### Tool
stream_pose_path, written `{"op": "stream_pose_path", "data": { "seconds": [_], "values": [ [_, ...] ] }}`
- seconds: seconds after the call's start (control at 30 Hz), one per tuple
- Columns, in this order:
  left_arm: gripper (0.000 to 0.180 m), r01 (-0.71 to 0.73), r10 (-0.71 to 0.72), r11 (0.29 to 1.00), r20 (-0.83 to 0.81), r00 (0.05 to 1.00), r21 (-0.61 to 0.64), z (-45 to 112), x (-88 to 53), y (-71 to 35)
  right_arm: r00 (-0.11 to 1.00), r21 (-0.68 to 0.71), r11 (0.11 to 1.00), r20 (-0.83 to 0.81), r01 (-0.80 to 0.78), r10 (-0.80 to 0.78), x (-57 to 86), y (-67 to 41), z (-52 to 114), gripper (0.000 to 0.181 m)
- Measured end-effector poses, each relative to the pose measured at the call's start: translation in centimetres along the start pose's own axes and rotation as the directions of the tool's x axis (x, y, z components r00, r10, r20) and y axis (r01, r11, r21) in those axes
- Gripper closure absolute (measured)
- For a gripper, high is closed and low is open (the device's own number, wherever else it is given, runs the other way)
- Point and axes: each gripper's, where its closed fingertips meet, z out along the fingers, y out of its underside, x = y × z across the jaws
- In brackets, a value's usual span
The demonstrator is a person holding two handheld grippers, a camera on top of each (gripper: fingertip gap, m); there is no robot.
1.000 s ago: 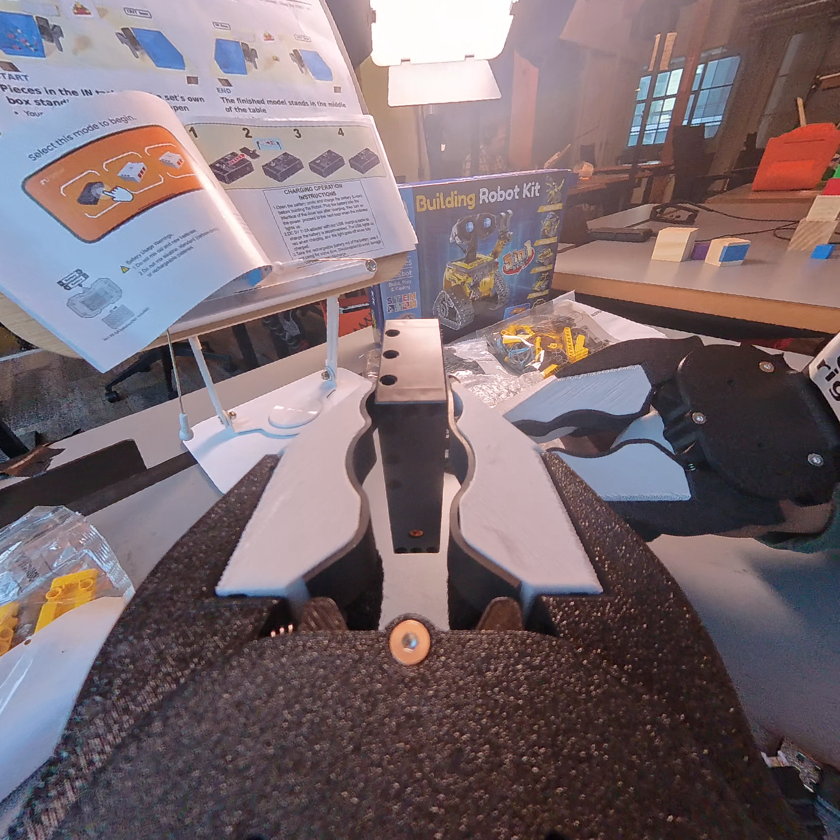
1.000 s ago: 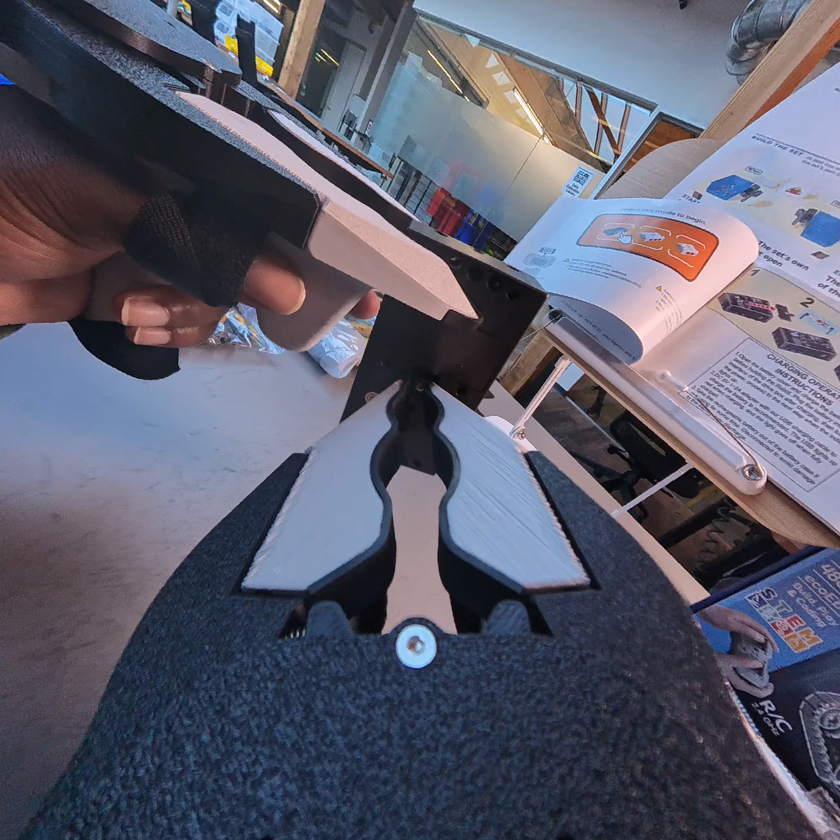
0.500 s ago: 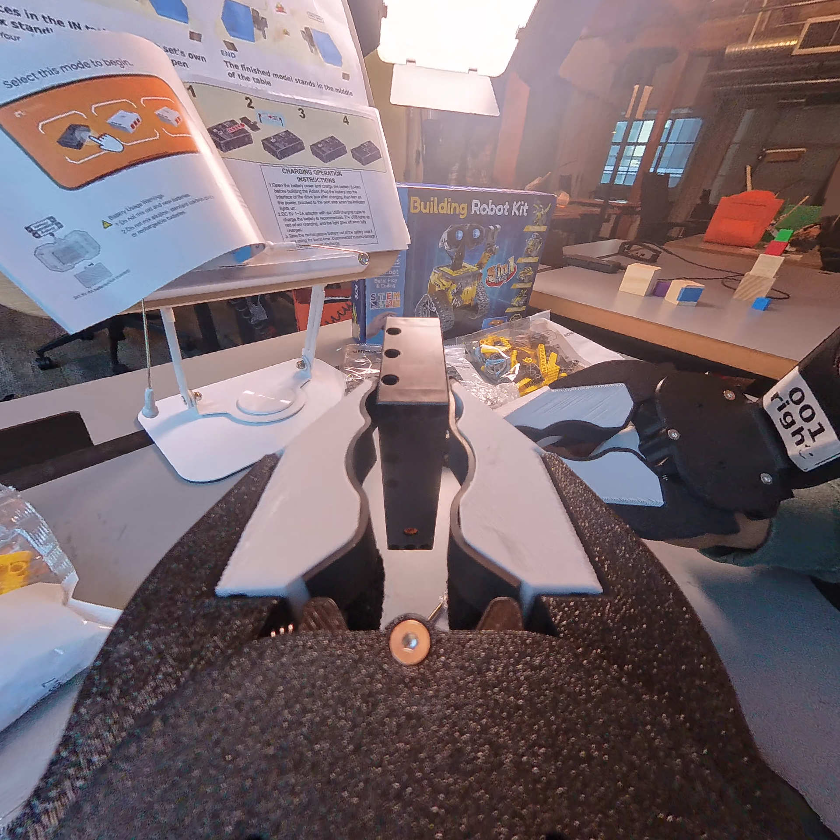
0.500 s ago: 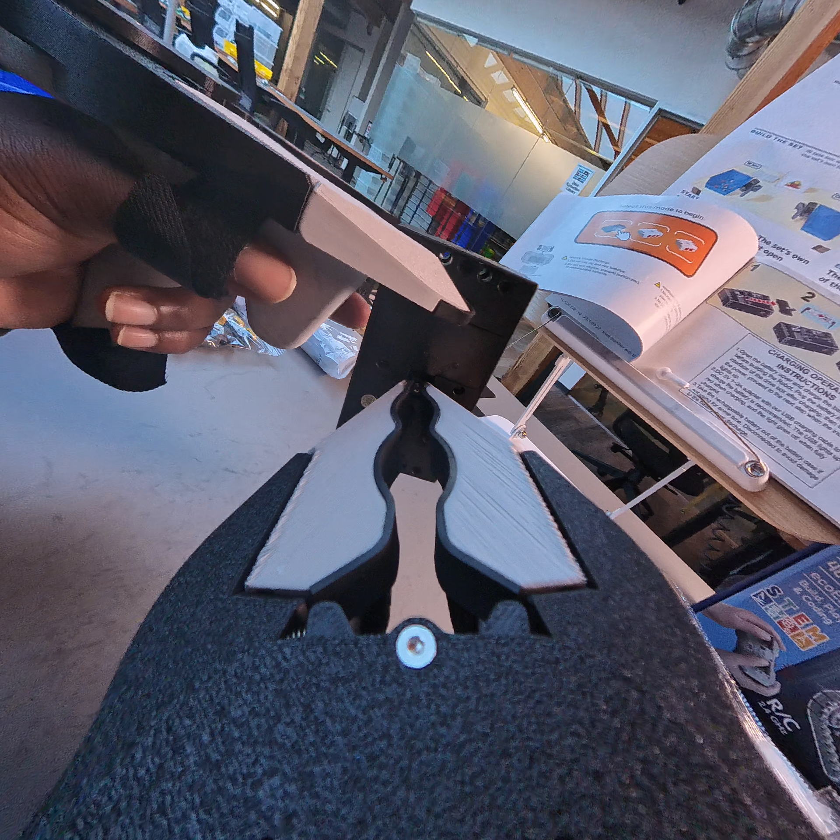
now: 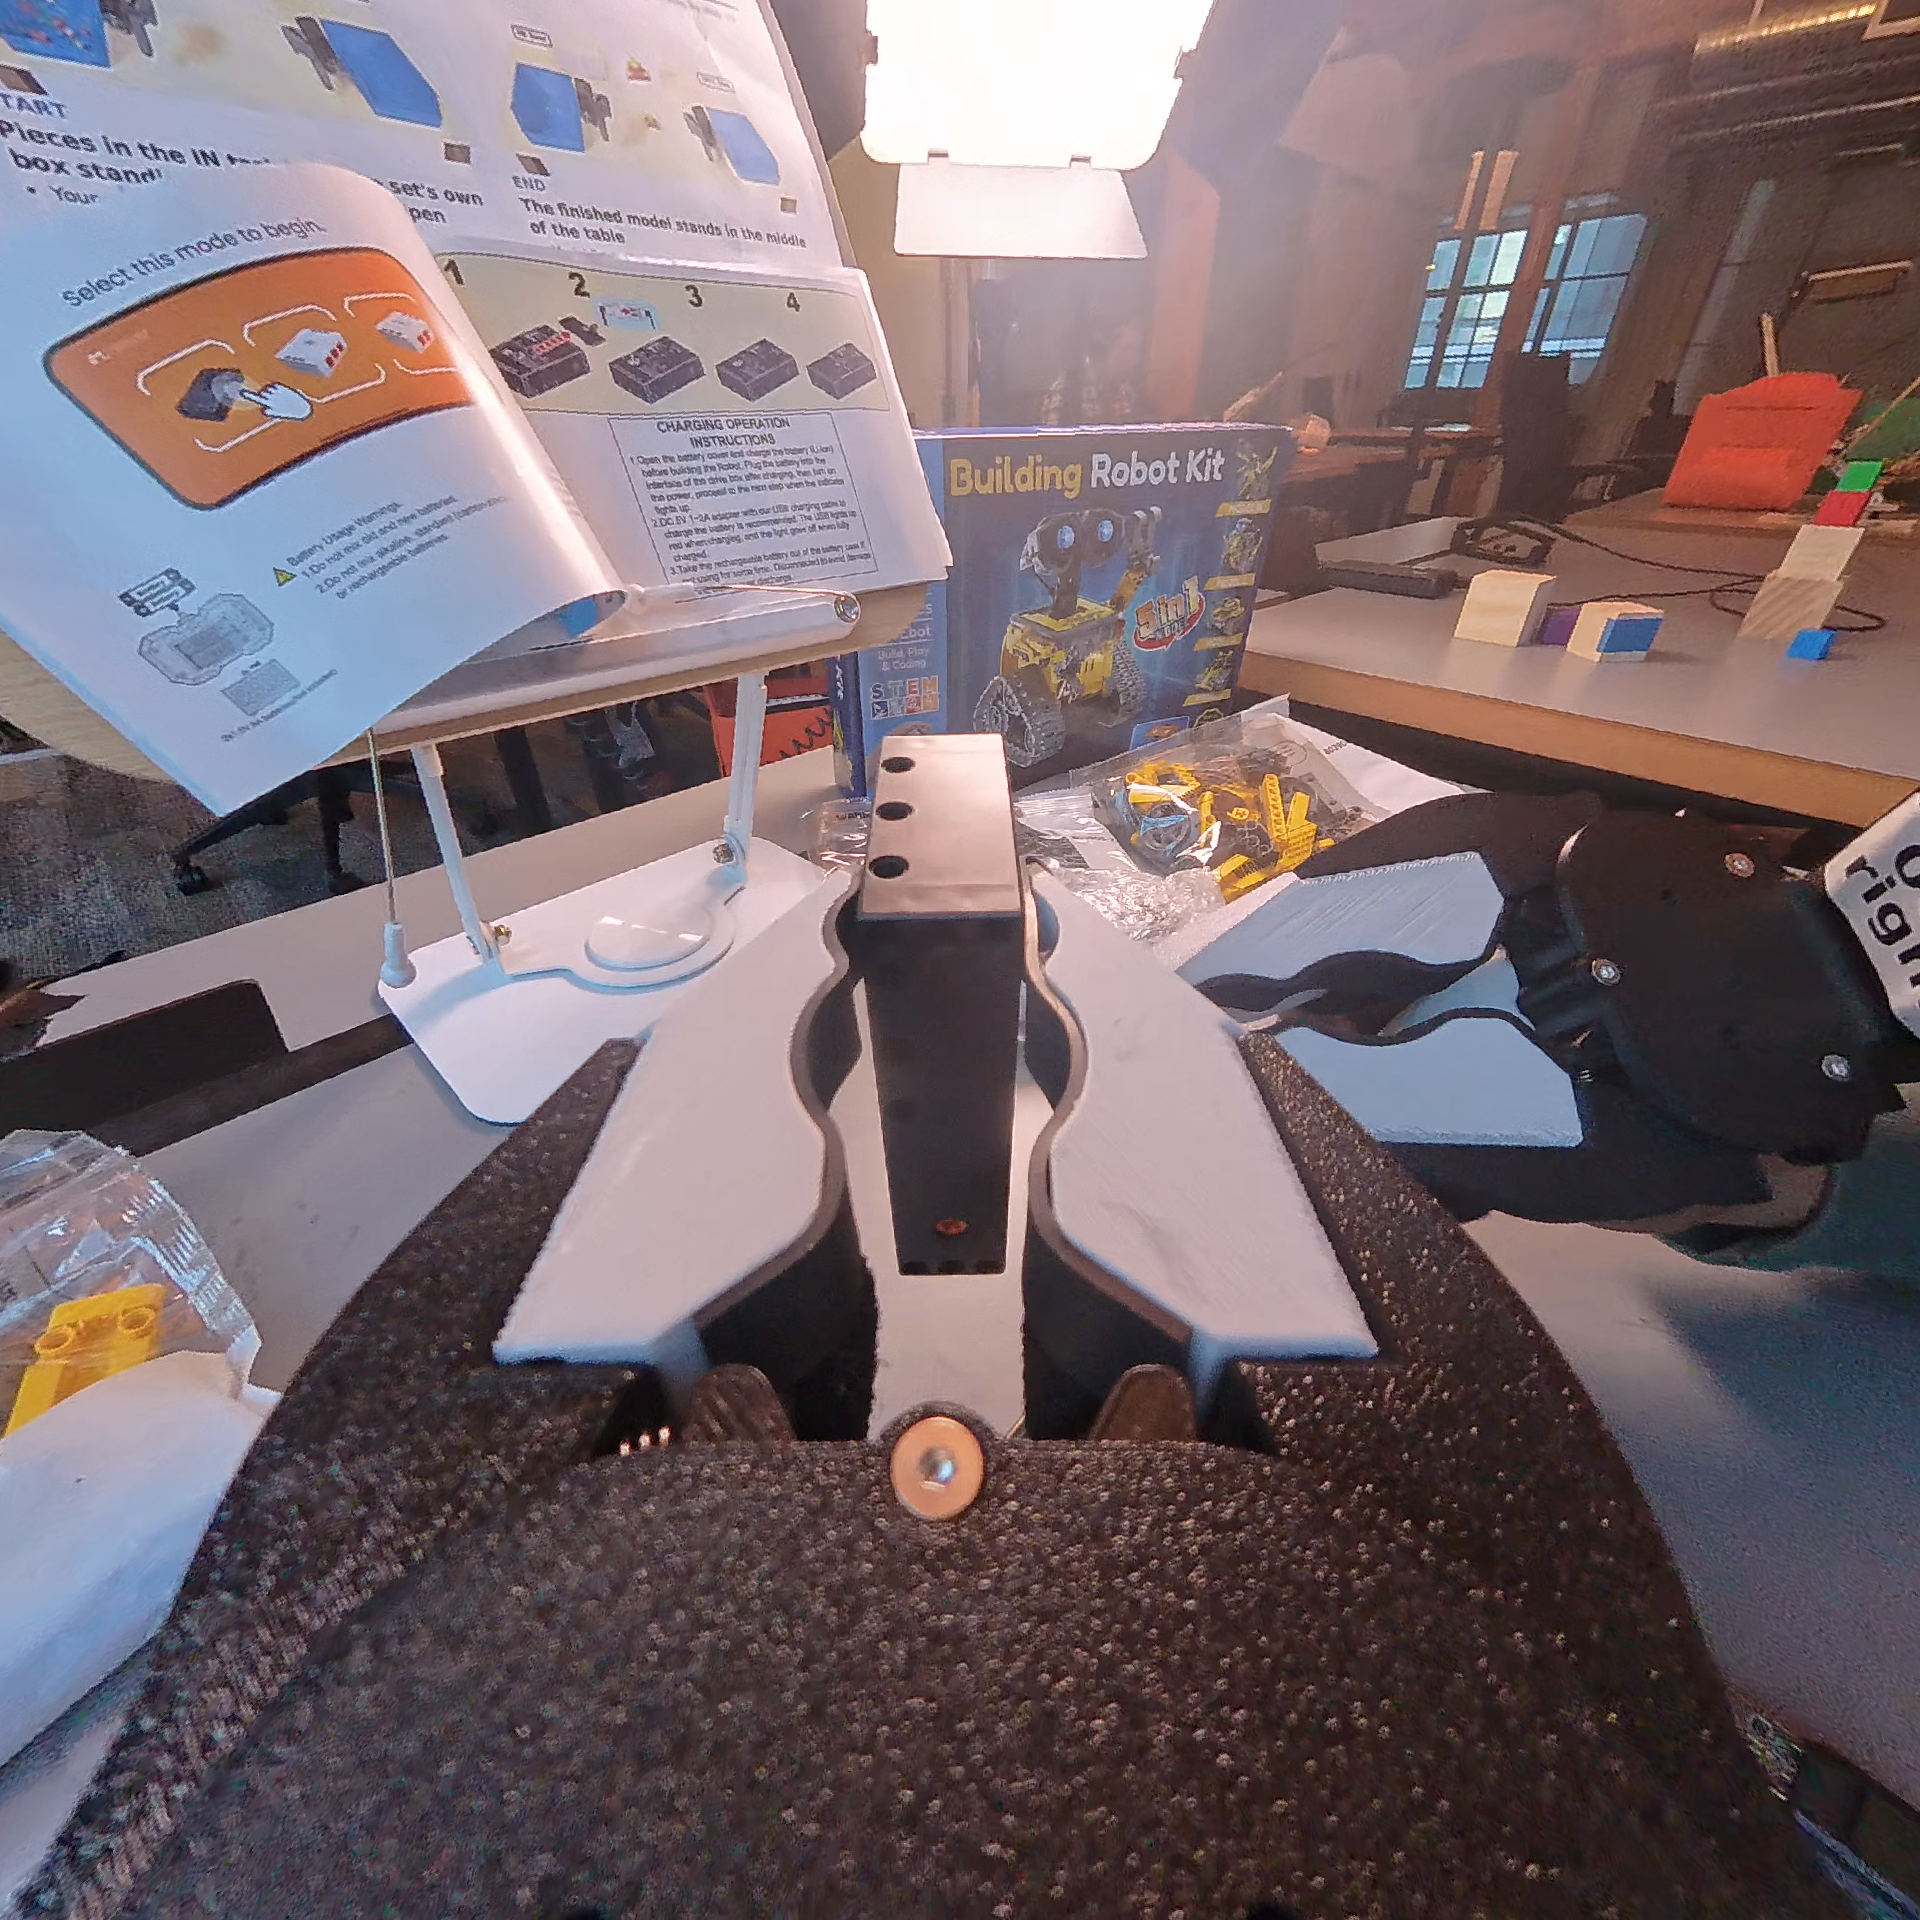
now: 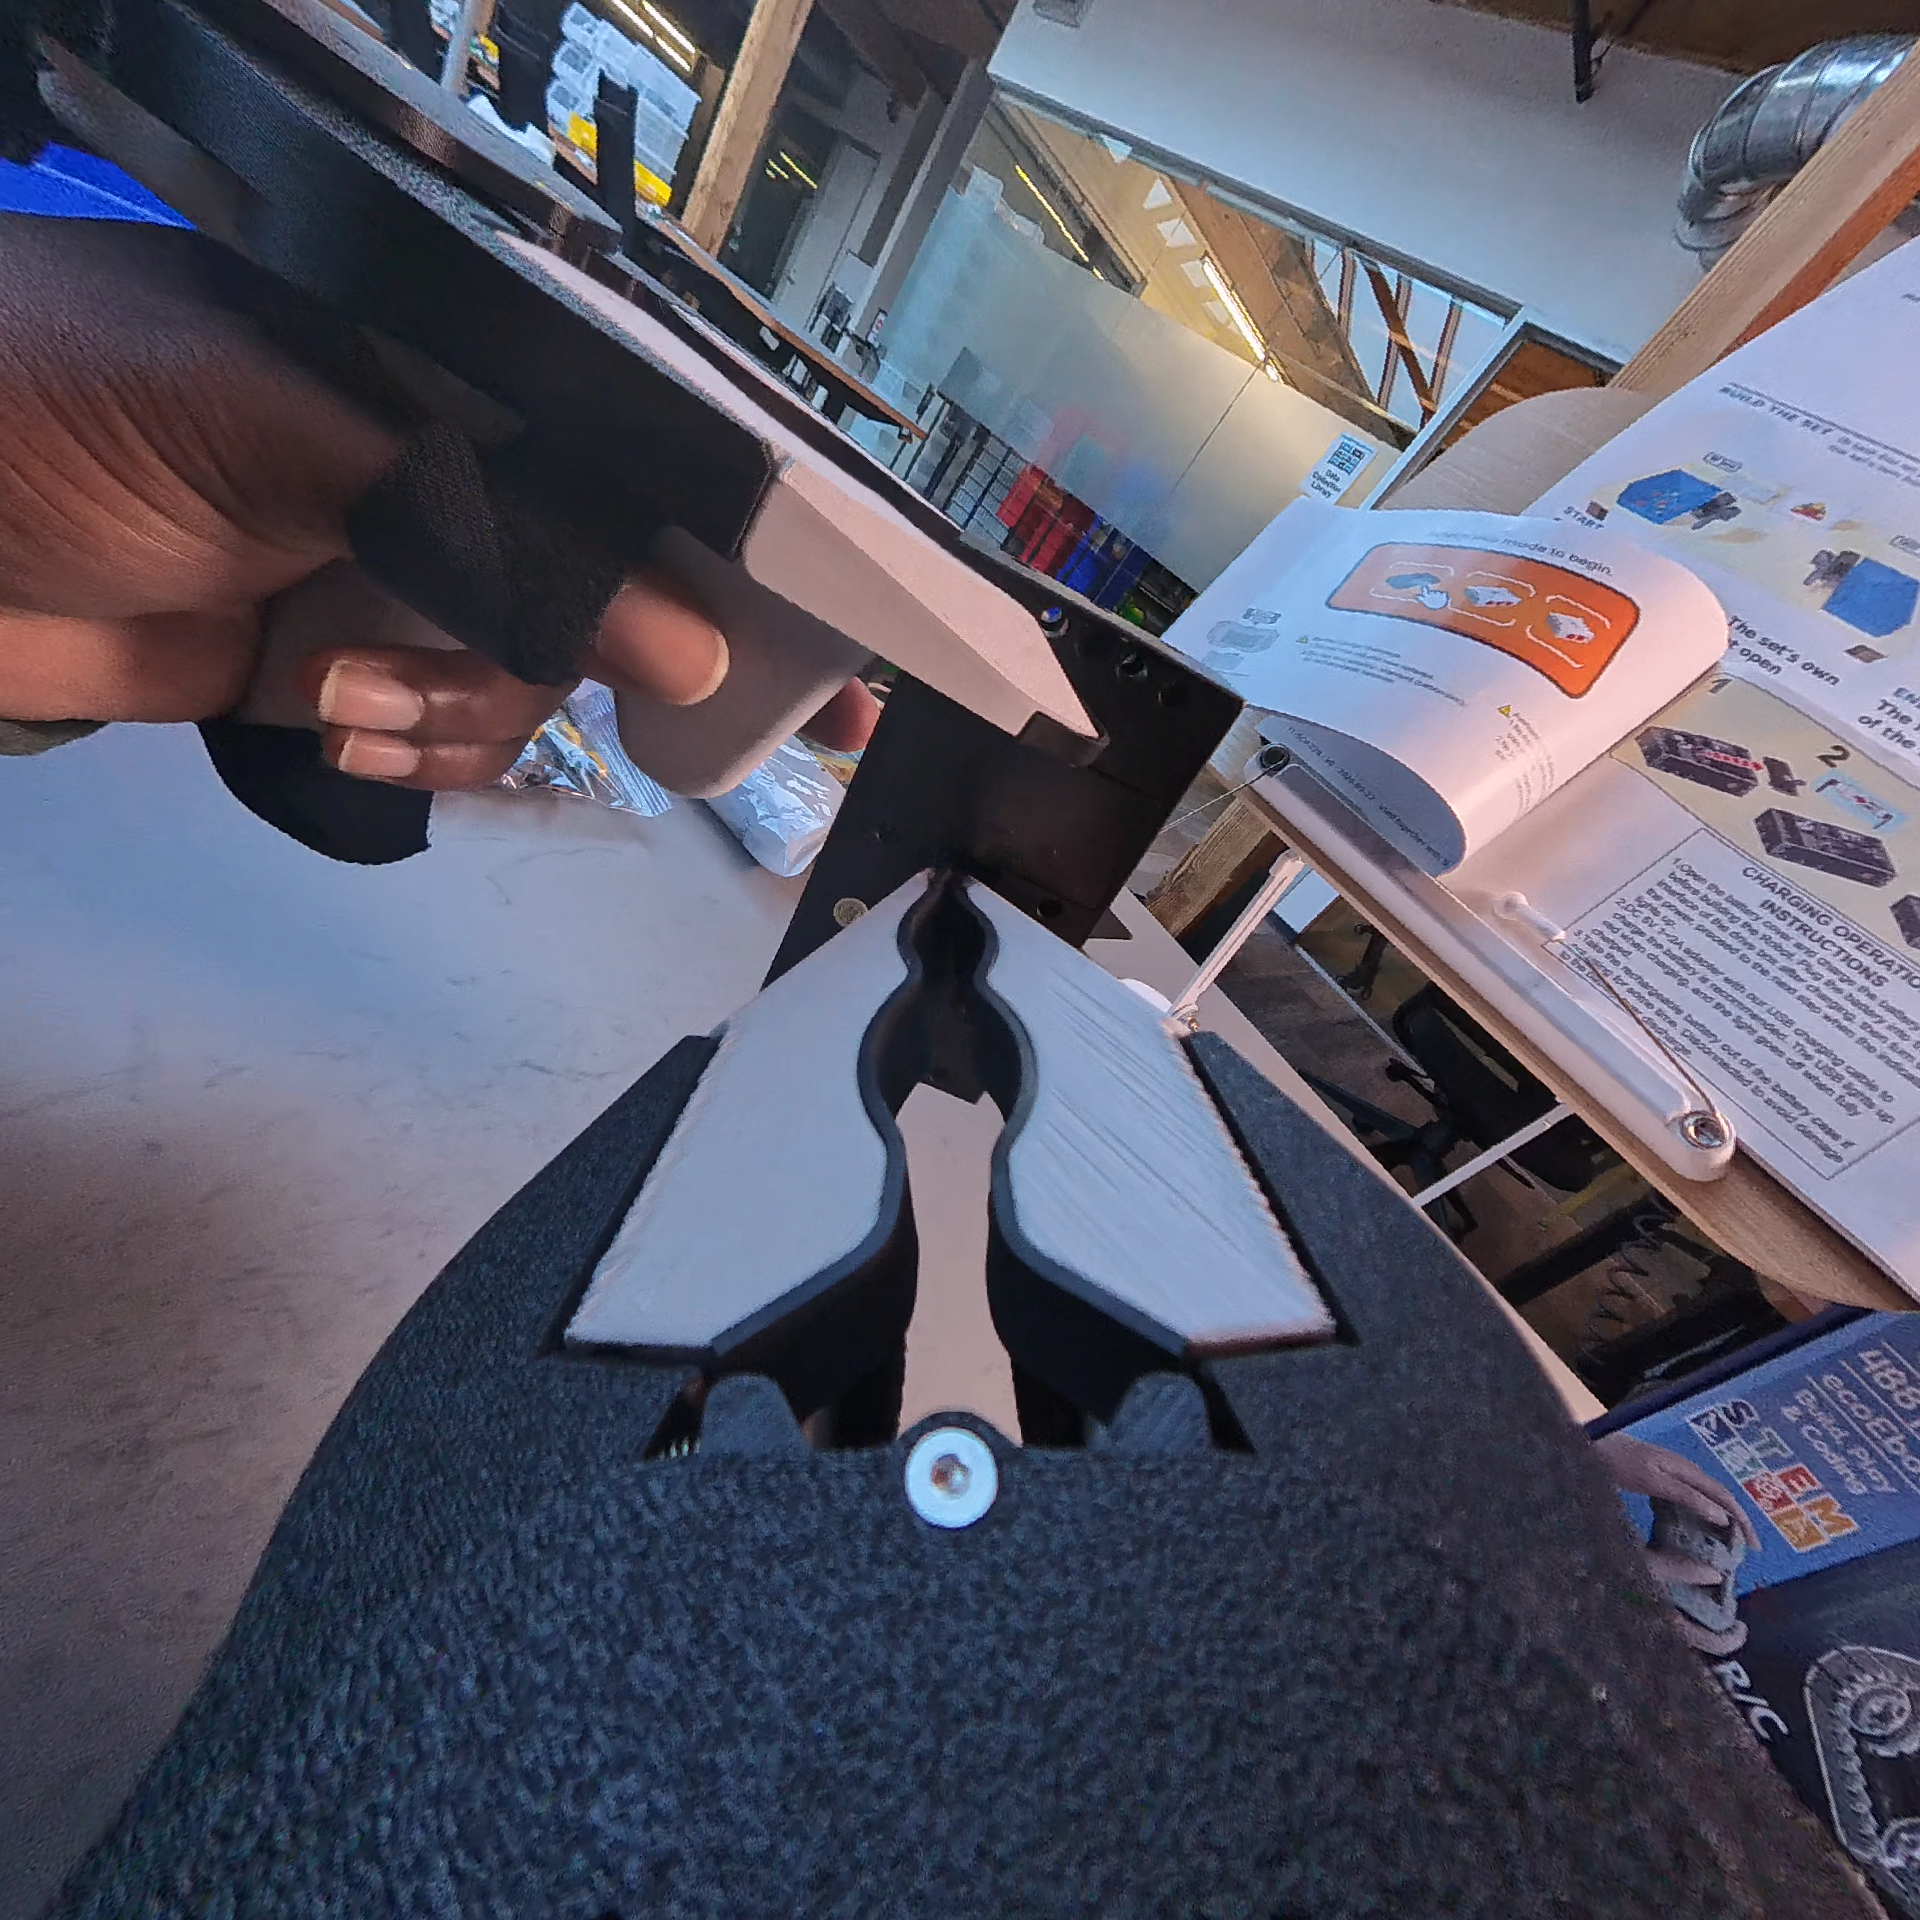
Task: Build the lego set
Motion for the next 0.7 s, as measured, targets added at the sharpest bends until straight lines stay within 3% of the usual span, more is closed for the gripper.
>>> {"op": "stream_pose_path", "data": {
  "seconds": [0.2, 0.33, 0.43, 0.57, 0.7],
  "values": [
    [0.154, 0.053, -0.053, 0.999, -0.002, 0.999, 0.001, -0.1, -0.7, 0.3, 0.999, 0.004, 1.000, -0.036, -0.024, 0.024, 1.2, 0.5, -0.3, 0.181],
    [0.154, 0.264, -0.263, 0.964, -0.036, 0.964, 0.020, 0.0, -2.0, 0.9, 0.989, -0.082, 0.987, 0.040, -0.141, 0.145, 1.1, 1.9, 0.1, 0.122],
    [0.154, 0.430, -0.427, 0.902, -0.080, 0.901, 0.032, 0.3, -1.9, 1.3, 0.984, -0.189, 0.970, 0.057, -0.156, 0.169, -0.8, 2.9, 1.4, 0.098],
    [0.153, 0.587, -0.581, 0.810, -0.131, 0.803, 0.010, 0.6, -1.5, 2.1, 0.986, -0.255, 0.957, 0.053, -0.140, 0.159, -0.7, 4.1, 1.7, 0.112],
    [0.143, 0.536, -0.551, 0.834, -0.219, 0.805, -0.127, 0.9, -0.4, 3.3, 0.955, -0.334, 0.941, 0.259, -0.050, 0.143, -0.6, 5.2, 0.0, 0.113]
  ]
}}
